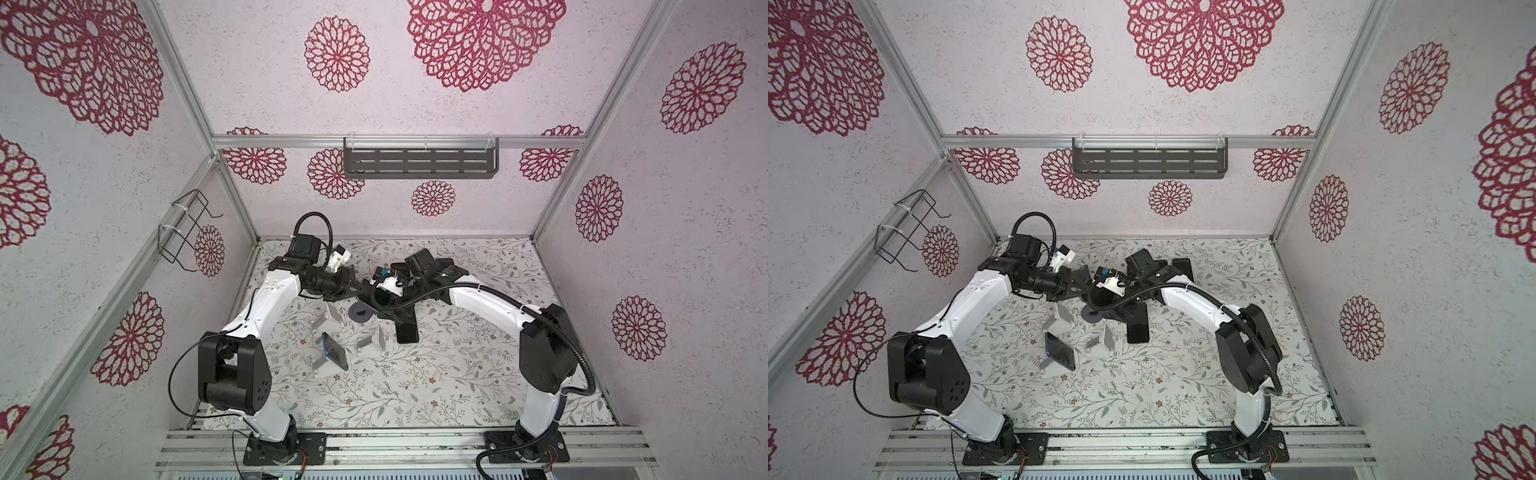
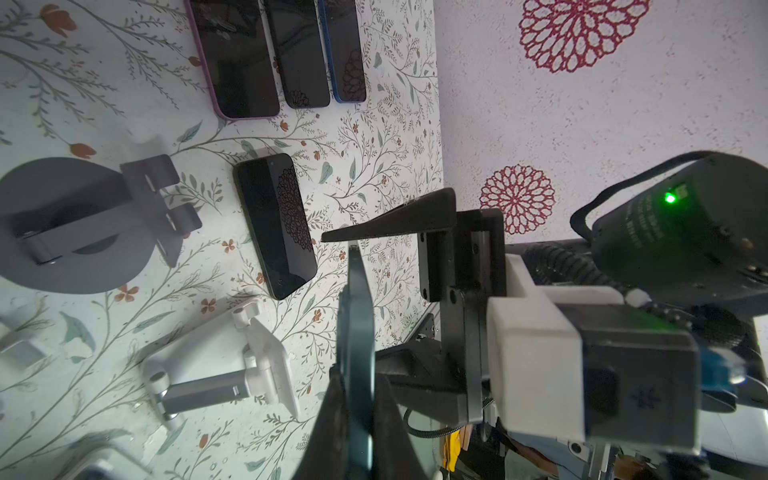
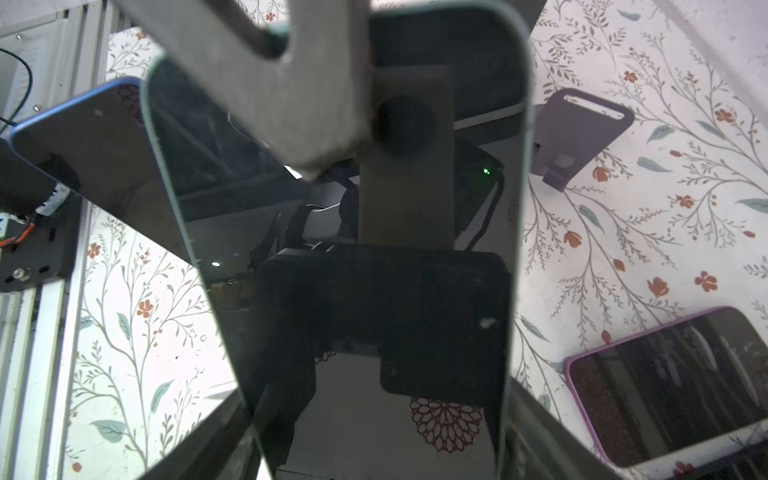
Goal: Remove the phone from the phone stand
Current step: 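Close the right gripper on the teal-edged phone held by the left gripper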
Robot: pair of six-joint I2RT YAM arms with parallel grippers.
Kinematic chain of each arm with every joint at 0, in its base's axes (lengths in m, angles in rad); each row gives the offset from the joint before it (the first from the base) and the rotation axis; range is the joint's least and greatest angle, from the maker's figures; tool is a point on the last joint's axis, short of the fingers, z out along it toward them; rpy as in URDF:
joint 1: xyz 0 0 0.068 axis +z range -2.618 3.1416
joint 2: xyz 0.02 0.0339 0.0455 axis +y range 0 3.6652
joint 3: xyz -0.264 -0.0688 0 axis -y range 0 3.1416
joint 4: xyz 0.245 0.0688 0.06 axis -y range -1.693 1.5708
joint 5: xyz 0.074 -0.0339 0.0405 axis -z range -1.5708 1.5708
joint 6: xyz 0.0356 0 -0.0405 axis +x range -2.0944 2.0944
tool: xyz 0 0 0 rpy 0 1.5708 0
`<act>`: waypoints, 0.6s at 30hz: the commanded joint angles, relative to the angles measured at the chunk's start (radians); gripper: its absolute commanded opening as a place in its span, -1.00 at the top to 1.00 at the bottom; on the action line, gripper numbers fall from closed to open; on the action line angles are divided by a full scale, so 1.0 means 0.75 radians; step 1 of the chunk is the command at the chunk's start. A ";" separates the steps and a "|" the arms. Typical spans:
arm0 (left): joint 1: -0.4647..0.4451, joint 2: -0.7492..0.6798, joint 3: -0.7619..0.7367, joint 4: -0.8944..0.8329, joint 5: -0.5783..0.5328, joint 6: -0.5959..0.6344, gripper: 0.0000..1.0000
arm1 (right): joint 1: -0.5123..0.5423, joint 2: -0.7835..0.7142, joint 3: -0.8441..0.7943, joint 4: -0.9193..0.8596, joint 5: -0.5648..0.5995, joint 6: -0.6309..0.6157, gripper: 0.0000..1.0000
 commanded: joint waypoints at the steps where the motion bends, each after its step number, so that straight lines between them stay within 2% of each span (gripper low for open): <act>1: 0.010 -0.005 0.002 0.044 0.063 0.025 1.00 | -0.003 0.001 0.039 0.004 -0.010 0.006 -0.54; 5: 0.012 -0.003 0.000 0.046 0.062 0.023 1.00 | -0.005 -0.003 0.025 0.044 -0.006 0.046 -0.34; 7: 0.014 -0.002 0.000 0.046 0.057 0.023 1.00 | -0.009 -0.009 0.019 0.065 0.002 0.066 -0.18; 12: 0.016 0.001 -0.001 0.050 0.056 0.020 1.00 | -0.016 -0.023 0.007 0.085 0.006 0.111 0.00; 16: 0.018 -0.005 -0.008 0.070 0.045 0.019 0.14 | -0.025 -0.047 -0.015 0.121 0.023 0.160 0.20; 18: 0.018 -0.010 -0.014 0.082 0.045 0.022 -0.46 | -0.054 -0.078 -0.058 0.185 -0.047 0.207 0.27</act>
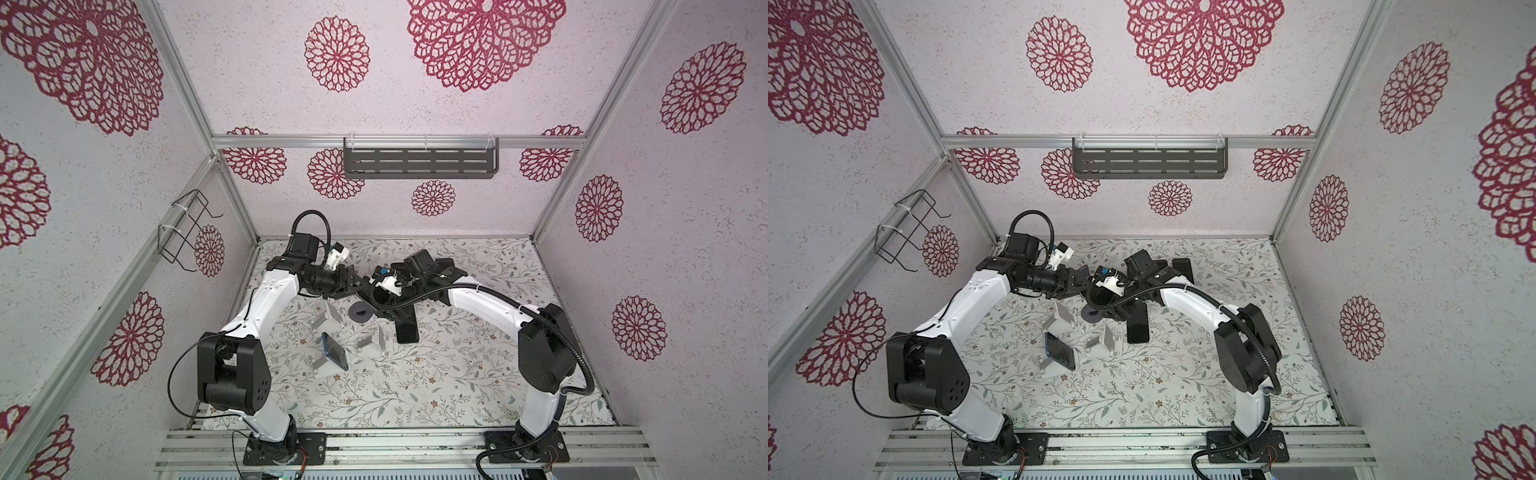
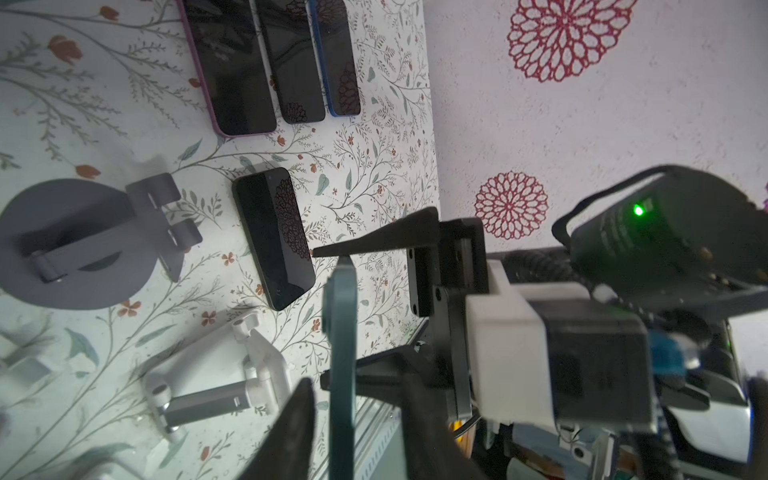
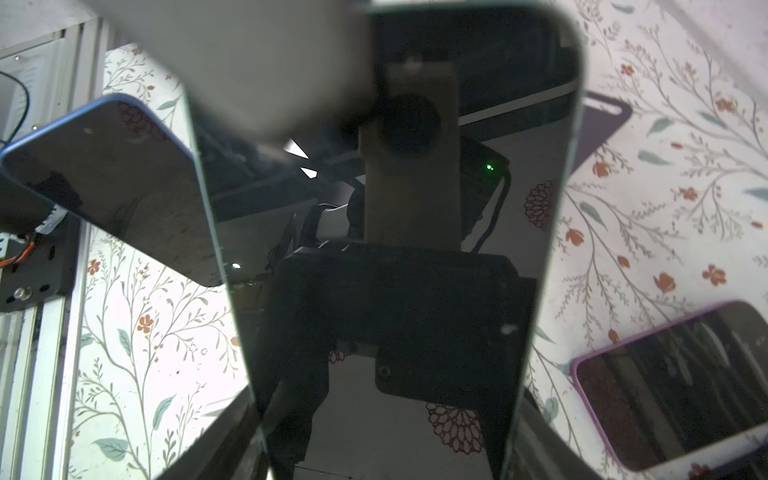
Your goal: Remove the phone from the phone stand
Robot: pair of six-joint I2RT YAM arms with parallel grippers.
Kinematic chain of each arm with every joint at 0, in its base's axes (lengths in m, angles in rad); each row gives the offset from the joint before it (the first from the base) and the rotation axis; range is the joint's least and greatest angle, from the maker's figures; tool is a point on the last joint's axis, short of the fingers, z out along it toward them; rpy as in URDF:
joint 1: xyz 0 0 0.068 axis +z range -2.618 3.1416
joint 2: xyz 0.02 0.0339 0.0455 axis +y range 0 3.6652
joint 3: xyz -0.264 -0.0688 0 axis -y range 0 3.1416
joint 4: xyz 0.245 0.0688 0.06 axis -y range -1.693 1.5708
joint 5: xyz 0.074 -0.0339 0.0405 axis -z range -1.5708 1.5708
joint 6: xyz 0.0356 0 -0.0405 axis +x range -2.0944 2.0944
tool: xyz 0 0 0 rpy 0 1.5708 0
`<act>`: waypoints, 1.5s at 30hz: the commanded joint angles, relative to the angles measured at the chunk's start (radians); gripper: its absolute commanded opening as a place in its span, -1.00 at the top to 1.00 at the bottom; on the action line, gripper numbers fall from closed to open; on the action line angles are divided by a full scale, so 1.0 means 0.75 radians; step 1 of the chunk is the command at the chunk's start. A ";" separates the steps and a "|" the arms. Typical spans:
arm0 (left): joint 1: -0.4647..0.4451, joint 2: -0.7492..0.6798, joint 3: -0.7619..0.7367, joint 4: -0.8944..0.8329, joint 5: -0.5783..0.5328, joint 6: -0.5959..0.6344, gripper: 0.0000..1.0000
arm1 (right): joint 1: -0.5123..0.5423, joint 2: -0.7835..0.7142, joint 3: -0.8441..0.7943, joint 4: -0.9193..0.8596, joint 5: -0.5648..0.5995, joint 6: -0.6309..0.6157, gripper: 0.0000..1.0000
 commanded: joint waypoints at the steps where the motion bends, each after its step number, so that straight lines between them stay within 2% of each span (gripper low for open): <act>1: 0.009 -0.013 -0.017 0.037 0.029 0.023 -0.64 | -0.056 -0.095 -0.048 0.153 -0.094 0.137 0.31; 5: 0.021 -0.027 -0.022 0.055 0.010 0.014 -0.86 | -0.128 -0.170 -0.137 0.243 -0.119 0.248 0.42; 9: 0.049 -0.047 -0.038 0.093 -0.059 -0.014 -0.89 | -0.154 -0.257 -0.199 0.165 0.085 0.381 0.51; 13: 0.080 -0.072 -0.050 0.115 -0.163 -0.041 -0.89 | -0.196 -0.337 -0.298 0.107 0.211 0.681 0.64; 18: 0.104 -0.112 -0.064 0.124 -0.351 -0.075 -0.88 | -0.198 -0.414 -0.383 -0.049 0.487 0.936 0.81; 23: 0.107 -0.159 -0.088 0.156 -0.475 -0.106 -0.86 | -0.198 -0.420 -0.456 -0.111 0.620 1.108 0.91; 31: 0.113 -0.183 -0.087 0.135 -0.584 -0.092 -0.86 | -0.194 -0.232 -0.404 -0.193 0.707 1.139 0.96; 40: 0.113 -0.197 -0.089 0.133 -0.610 -0.093 -0.86 | -0.186 -0.024 -0.256 -0.262 0.649 1.125 0.95; 45: 0.113 -0.197 -0.087 0.130 -0.611 -0.094 -0.86 | -0.166 0.044 -0.233 -0.251 0.620 1.133 0.84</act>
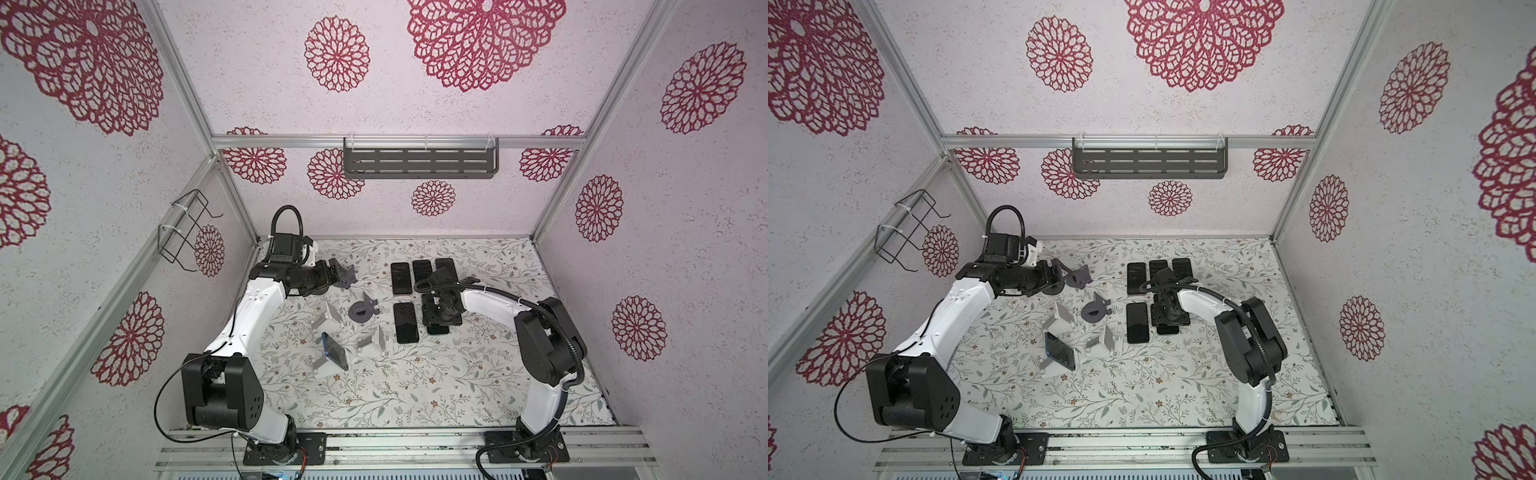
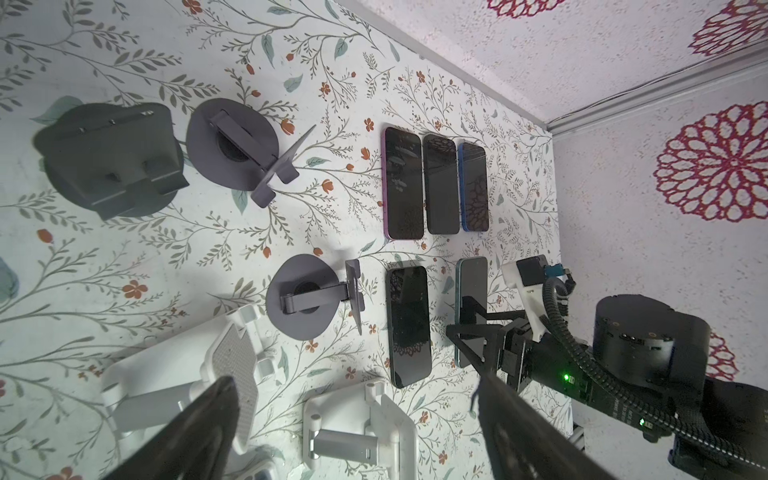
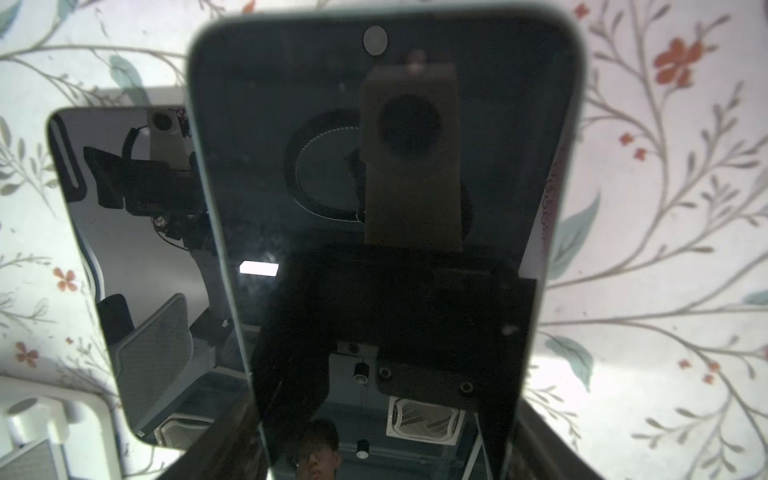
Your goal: Remove the phone from the phone stand
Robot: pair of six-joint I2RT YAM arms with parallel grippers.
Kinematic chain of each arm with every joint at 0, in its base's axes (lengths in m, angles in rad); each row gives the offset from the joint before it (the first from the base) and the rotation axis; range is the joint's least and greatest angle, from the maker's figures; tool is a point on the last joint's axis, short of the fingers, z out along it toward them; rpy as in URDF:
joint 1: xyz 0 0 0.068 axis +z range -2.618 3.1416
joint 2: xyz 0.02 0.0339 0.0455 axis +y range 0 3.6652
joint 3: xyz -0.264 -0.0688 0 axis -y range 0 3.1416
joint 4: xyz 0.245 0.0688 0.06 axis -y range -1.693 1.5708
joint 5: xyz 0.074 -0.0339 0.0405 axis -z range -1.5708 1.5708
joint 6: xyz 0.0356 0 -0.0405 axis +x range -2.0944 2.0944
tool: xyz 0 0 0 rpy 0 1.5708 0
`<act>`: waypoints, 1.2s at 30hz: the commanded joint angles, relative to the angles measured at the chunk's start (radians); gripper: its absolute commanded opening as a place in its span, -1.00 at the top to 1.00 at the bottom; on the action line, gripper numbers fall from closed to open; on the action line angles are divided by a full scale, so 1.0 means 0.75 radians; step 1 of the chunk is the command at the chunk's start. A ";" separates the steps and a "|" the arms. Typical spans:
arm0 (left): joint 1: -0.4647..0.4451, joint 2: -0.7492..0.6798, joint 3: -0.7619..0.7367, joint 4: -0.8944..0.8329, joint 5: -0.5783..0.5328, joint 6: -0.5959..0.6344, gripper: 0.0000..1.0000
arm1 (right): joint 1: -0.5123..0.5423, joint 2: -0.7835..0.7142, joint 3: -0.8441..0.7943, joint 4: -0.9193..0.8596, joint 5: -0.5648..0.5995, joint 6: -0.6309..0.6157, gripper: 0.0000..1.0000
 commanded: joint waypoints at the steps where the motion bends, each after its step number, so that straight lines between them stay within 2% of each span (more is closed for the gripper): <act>1: 0.008 -0.043 -0.008 0.011 -0.012 0.003 -0.86 | 0.016 0.013 0.043 -0.006 -0.027 0.036 0.83; 7: 0.009 -0.046 -0.006 0.009 -0.011 0.007 -0.87 | 0.020 0.048 0.046 0.007 -0.033 0.046 0.74; 15: 0.010 -0.047 -0.006 0.006 -0.011 0.006 -0.87 | 0.023 0.058 0.045 -0.021 0.006 0.063 -0.06; 18: 0.010 -0.049 -0.006 0.007 -0.010 0.008 -0.87 | 0.023 0.058 0.035 -0.019 0.011 0.065 -0.24; 26: 0.010 -0.049 -0.004 0.004 -0.012 0.012 -0.88 | 0.027 0.072 0.035 -0.019 0.008 0.070 -0.41; 36: 0.013 -0.053 -0.003 0.002 -0.009 0.013 -0.88 | 0.027 0.084 0.051 -0.030 0.018 0.067 -0.51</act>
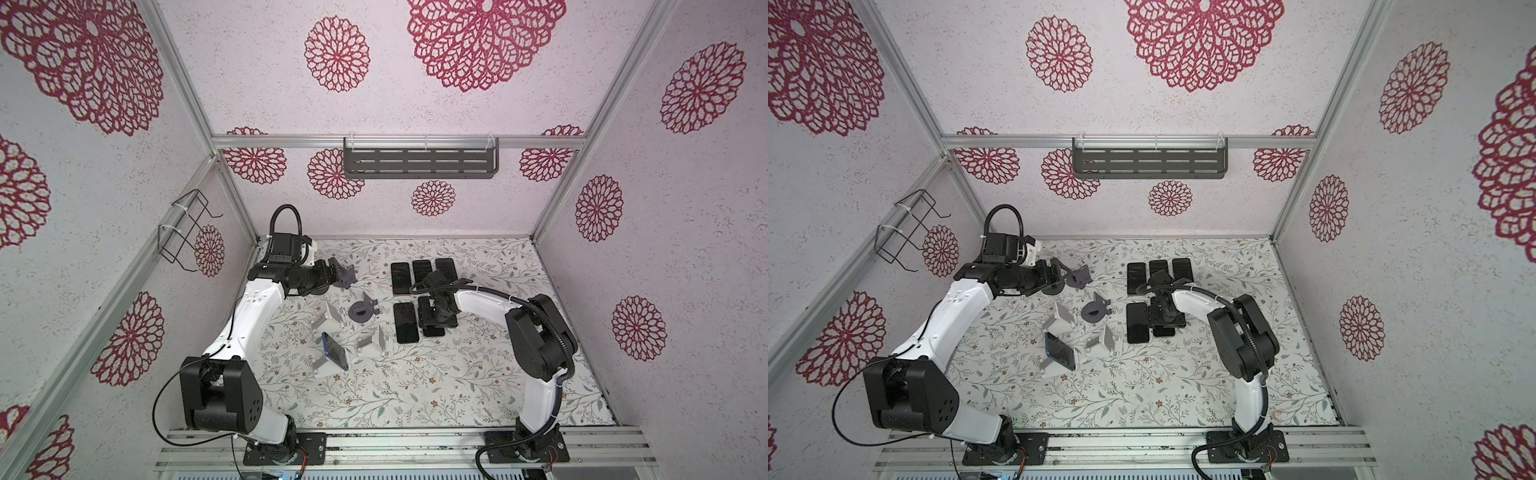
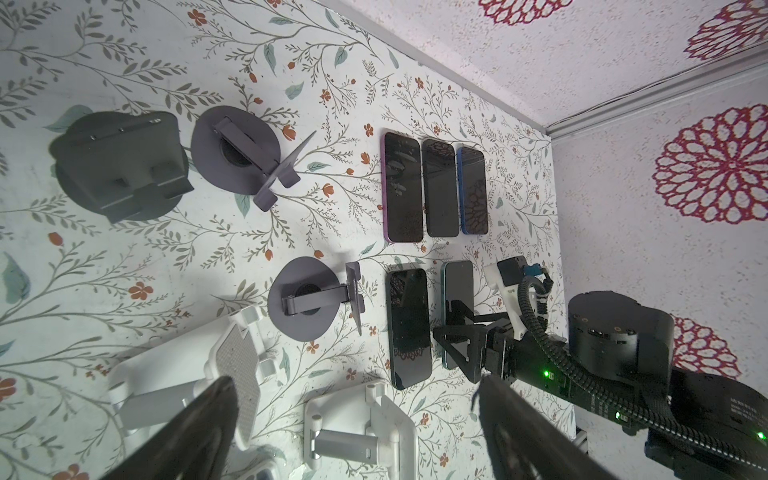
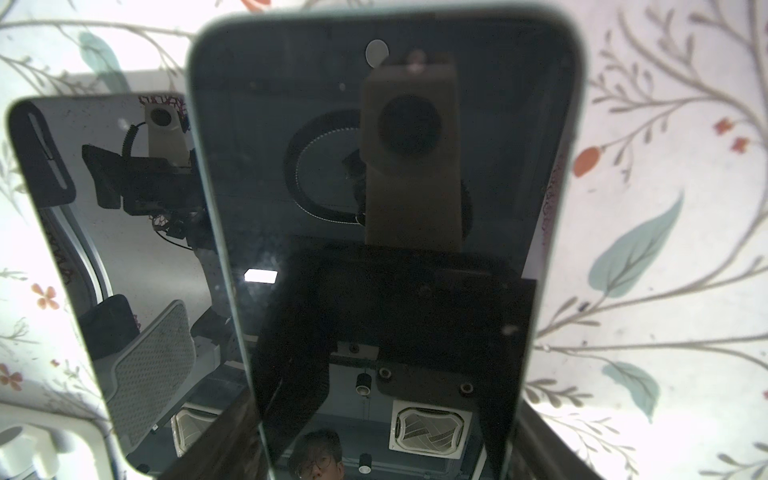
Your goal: Remove the phone from the phone stand
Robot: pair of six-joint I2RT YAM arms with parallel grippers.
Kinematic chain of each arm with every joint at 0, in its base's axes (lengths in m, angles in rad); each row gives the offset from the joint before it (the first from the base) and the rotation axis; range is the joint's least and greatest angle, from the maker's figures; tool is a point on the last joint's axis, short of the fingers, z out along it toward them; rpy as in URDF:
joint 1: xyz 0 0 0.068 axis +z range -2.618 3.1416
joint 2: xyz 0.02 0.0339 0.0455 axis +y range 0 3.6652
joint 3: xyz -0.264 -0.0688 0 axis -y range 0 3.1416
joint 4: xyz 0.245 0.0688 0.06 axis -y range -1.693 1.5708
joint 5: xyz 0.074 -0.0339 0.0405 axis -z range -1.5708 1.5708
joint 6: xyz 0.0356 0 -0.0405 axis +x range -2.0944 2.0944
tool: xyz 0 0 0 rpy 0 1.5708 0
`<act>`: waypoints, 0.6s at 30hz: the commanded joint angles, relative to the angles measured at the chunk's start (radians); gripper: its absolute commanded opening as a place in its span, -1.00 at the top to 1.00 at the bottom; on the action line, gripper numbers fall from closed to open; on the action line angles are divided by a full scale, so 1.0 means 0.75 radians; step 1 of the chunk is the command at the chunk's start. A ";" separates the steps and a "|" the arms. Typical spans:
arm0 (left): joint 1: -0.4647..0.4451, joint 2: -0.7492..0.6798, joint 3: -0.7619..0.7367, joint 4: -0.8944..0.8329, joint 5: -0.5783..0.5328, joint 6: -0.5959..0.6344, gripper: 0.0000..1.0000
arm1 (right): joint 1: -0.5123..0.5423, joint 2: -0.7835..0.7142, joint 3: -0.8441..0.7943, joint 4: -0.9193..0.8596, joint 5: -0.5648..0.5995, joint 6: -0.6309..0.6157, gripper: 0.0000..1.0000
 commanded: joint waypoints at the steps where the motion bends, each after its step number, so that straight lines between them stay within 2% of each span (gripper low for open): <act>1: 0.010 -0.038 -0.002 0.005 -0.003 0.012 -0.88 | 0.005 0.024 0.033 -0.038 0.030 0.018 -0.54; 16: 0.017 -0.043 -0.002 0.004 0.004 0.012 -0.88 | 0.005 0.013 0.029 -0.041 0.044 0.023 -0.61; 18: 0.018 -0.043 -0.002 0.004 0.003 0.015 -0.88 | 0.005 -0.003 0.028 -0.018 0.014 0.011 -0.69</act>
